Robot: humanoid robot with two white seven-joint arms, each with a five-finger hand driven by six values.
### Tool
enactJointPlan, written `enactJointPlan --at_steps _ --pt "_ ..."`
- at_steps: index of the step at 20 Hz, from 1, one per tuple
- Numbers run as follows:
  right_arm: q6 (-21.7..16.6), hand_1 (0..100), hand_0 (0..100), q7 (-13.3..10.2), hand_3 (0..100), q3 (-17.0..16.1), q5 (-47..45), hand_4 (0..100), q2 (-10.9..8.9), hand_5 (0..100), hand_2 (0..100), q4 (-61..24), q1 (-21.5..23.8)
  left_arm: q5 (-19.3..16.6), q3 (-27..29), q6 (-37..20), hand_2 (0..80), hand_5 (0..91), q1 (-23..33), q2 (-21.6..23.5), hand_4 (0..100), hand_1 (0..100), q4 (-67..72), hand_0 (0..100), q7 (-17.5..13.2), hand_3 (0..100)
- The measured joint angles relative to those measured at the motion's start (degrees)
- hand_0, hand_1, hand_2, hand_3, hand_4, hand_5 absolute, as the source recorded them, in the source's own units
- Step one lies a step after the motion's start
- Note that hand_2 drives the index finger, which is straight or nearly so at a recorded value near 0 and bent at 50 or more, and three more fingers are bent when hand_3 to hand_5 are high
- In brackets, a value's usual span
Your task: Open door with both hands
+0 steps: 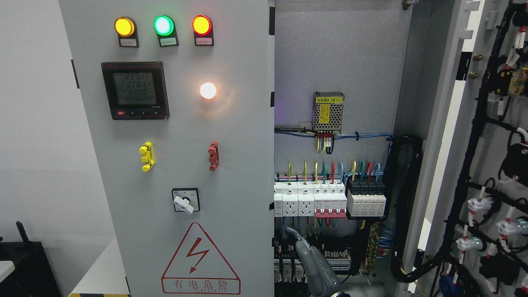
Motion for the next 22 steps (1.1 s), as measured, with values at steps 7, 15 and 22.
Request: enactJointPlan --at_steps 7,15,22 --pt "0.0 0 11 0.06 0 0.37 -0.23 0 -0.04 0 0 0.05 -0.7 0.0 0.0 0.0 0.0 0.0 0.0 0.0 3 0 0.0 0 0.0 0" --pt "0.0 0 11 1.12 0 1.14 -0.3 0 -0.12 0 0 -0.09 -0.93 0.0 0.0 -0.01 0.0 0.0 -0.01 0.0 3 0 0.0 0 0.0 0" --pt "-0.15 0 11 2.29 0 1.72 -0.32 0 -0.23 0 0 -0.16 -1.19 0.0 0.0 -0.01 0.0 0.0 -0.01 0.0 3 0 0.0 0 0.0 0"
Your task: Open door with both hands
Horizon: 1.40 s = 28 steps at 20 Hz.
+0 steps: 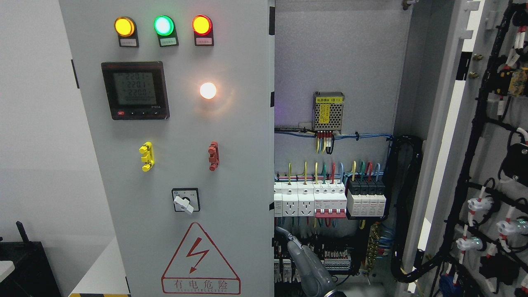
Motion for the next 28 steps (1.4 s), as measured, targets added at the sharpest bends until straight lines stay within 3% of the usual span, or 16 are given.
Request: enactJointPlan --at_steps 14,20,28 --pt "0.2 0 11 0.52 0 0.64 -2.74 0 -0.28 0 0 0.22 -1.3 0.0 0.0 0.0 0.0 0.0 -0.01 0.0 3 0 0.0 0 0.0 0" --pt "0.23 0 11 2.13 0 0.82 -3.06 0 -0.37 0 0 0.52 -1.63 0.0 0.0 -0.01 0.0 0.0 0.01 0.0 3 0 0.0 0 0.0 0" --pt "0.23 0 11 2.59 0 0.88 -3.73 0 -0.47 0 0 1.51 -2.68 0.0 0.0 -0.04 0.0 0.0 0.01 0.0 3 0 0.0 0 -0.01 0"
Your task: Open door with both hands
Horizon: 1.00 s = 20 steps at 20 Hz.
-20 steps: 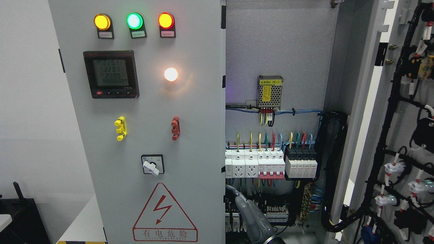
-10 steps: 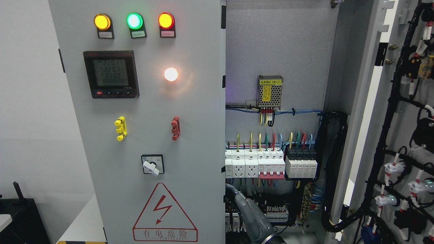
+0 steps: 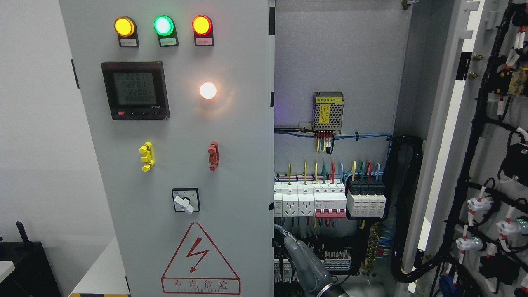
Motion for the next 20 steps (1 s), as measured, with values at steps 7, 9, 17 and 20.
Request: enactJointPlan --at_steps 7,9,17,20 --pt "0.0 0 11 0.87 0 0.06 -1.13 0 -0.06 0 0 1.02 -0.87 0.0 0.0 -0.17 0.0 0.0 0.0 0.0 3 0 0.0 0 0.0 0" --pt "0.0 0 11 2.19 0 0.08 -1.28 0 -0.08 0 0 1.23 -0.99 0.0 0.0 -0.19 0.0 0.0 0.0 0.0 3 0 0.0 0 0.0 0" --pt "-0.02 0 11 3.3 0 0.08 -1.68 0 -0.14 0 0 2.49 -1.95 0.0 0.0 -0.02 0.0 0.0 0.0 0.0 3 0 0.0 0 0.0 0" --pt "-0.02 0 11 3.97 0 0.1 -2.64 0 -0.17 0 0 2.97 -2.43 0.0 0.0 0.03 0.0 0.0 0.0 0.0 3 0 0.0 0 0.0 0"
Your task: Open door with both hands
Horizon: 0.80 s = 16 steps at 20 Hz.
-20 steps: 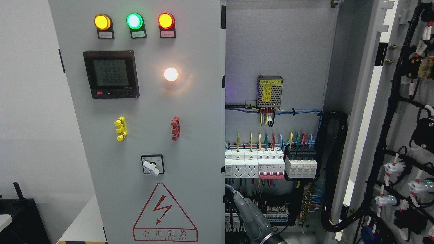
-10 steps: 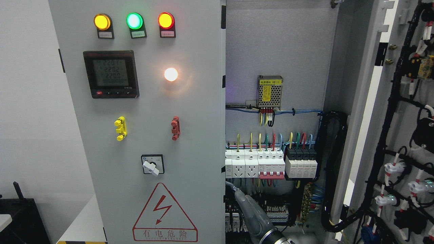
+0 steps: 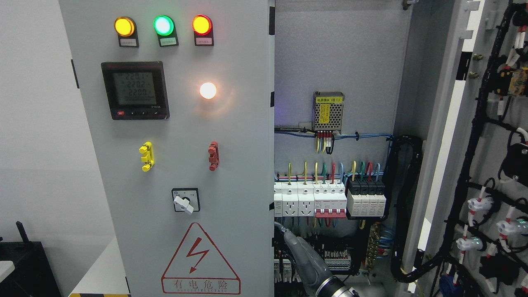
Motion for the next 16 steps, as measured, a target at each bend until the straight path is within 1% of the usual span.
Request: enactJointPlan --at_steps 5,9,13,16 --pt "0.0 0 11 1.13 0 0.02 -1.15 0 -0.14 0 0 0.61 -0.54 0.0 0.0 0.01 0.0 0.0 0.0 0.0 3 0 0.0 0 -0.14 0" --pt "0.0 0 11 2.48 0 0.06 -1.68 0 -0.24 0 0 0.94 -0.72 0.0 0.0 0.02 0.0 0.0 0.0 0.0 3 0 0.0 0 -0.14 0" --pt "0.0 0 11 2.92 0 0.09 -2.03 0 -0.34 0 0 1.17 -0.83 0.0 0.0 0.02 0.0 0.0 0.0 0.0 3 0 0.0 0 -0.03 0" --pt "0.4 0 11 3.78 0 0.09 -2.61 0 -0.45 0 0 1.3 -0.86 0.0 0.0 0.02 0.0 0.0 0.0 0.0 3 0 0.0 0 0.01 0"
